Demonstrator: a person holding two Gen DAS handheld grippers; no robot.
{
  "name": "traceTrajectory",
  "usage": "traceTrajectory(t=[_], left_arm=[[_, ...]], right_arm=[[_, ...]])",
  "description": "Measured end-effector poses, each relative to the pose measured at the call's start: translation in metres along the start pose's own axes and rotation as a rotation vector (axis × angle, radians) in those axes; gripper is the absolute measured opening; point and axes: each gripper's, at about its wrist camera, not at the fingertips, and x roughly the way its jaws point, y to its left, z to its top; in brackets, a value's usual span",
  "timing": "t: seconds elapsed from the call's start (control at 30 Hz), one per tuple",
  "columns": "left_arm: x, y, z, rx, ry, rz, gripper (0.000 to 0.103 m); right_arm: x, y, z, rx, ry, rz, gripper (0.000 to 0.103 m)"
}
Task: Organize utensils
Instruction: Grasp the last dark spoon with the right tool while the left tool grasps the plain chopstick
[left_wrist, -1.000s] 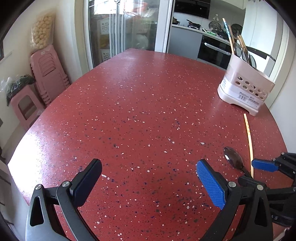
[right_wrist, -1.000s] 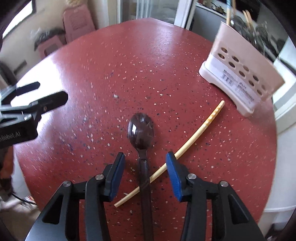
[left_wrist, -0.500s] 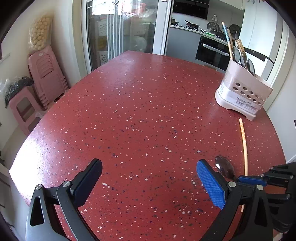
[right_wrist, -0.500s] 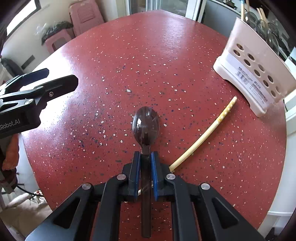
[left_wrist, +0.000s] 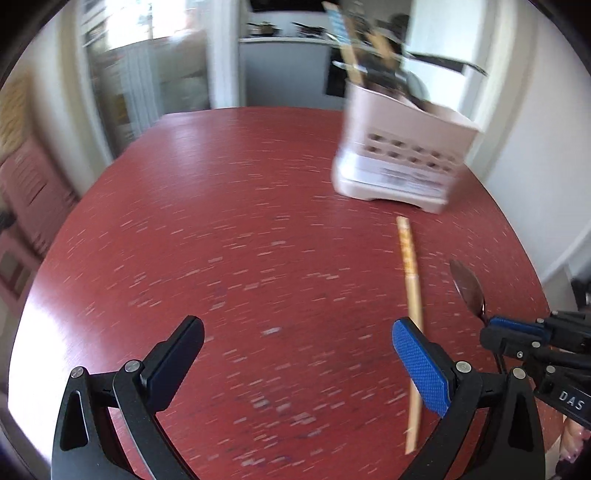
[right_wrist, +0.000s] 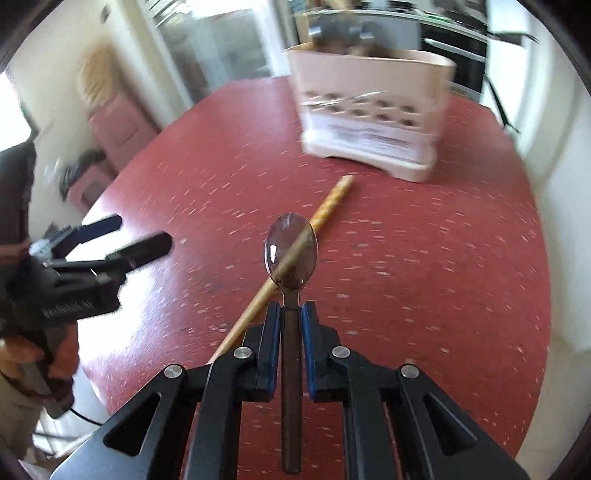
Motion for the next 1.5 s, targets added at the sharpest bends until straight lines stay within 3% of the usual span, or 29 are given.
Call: traceTrajectory(t=[0.23, 0.47, 0.77, 0.83, 0.93, 0.97, 1.17, 1.3, 1.5], left_arm=[[0.041, -0.067, 0.026, 0.180, 0.080, -0.023, 0.103], [0.073, -0.080, 0.035, 0.205, 0.227, -0.050, 0.090], [0.086, -0.096, 0.053, 0.274, 0.324, -0.083, 0.086], [0.087, -0.099, 0.055, 0.292, 0.338, -0.095, 0.079], [0.086, -0.107, 0.059, 0.323, 0.344, -0.115, 0.041], [0.086, -0.108, 0.059, 0.326, 0.343, -0.110, 0.037], [0.076, -0.096, 0.049, 0.275, 0.265, -0.116, 0.037], [0.056, -0.086, 0.037, 0.215, 0.172, -0.117, 0.037], [0.024, -0.071, 0.043, 0.156, 0.020, -0.145, 0.036]], right_arm=[[-0.017, -0.031, -0.004, 0.084, -0.056, 0.000, 0.013], [-0.026, -0.048, -0.008, 0.130, -0.083, 0.014, 0.013], [-0.032, -0.062, -0.010, 0.164, -0.107, 0.043, 0.013], [-0.033, -0.064, -0.010, 0.166, -0.110, 0.048, 0.013], [-0.035, -0.066, -0.011, 0.170, -0.114, 0.047, 0.013], [-0.035, -0.067, -0.011, 0.174, -0.116, 0.047, 0.013], [-0.038, -0.071, -0.011, 0.188, -0.120, 0.033, 0.013], [-0.038, -0.072, -0.010, 0.195, -0.122, 0.024, 0.013], [-0.042, -0.073, -0.004, 0.209, -0.143, 0.026, 0.013]])
